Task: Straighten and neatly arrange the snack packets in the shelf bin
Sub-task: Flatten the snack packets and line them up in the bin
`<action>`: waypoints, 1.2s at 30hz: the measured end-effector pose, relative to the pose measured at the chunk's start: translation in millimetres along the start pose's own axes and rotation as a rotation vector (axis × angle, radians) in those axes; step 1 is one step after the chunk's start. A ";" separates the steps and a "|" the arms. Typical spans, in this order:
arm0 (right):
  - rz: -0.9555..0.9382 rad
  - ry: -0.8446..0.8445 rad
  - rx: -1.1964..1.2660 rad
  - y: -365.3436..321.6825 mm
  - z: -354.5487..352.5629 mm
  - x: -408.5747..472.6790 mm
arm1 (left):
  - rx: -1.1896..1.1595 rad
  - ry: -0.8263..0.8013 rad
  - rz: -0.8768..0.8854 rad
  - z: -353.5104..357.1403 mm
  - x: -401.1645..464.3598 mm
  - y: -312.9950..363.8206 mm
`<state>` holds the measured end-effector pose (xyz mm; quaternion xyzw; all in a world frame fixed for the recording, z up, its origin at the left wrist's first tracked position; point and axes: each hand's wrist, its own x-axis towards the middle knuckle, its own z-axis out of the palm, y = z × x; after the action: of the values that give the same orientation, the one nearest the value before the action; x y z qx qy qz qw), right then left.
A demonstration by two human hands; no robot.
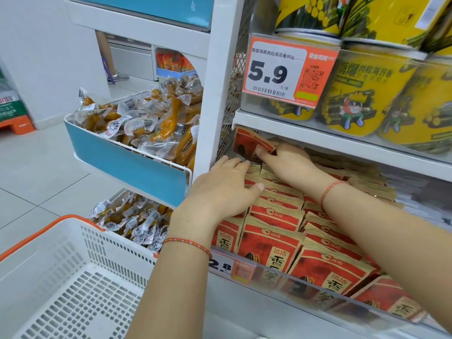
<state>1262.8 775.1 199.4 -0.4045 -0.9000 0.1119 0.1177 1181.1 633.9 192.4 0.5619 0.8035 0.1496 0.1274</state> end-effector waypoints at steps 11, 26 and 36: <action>-0.253 0.200 -0.217 7.7 -6.9 -47.4 | -0.010 0.027 0.001 0.8 -0.9 1.0; -0.287 0.045 -0.253 -2.8 -9.7 -50.1 | -0.011 0.035 0.006 2.3 -1.3 0.7; -0.163 -0.056 -0.210 6.4 -4.3 0.2 | -0.001 0.032 0.002 1.9 -1.7 2.0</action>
<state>1268.4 779.9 201.5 -0.3370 -0.9395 0.0181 0.0583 1184.1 633.1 191.5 0.5601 0.8050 0.1589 0.1146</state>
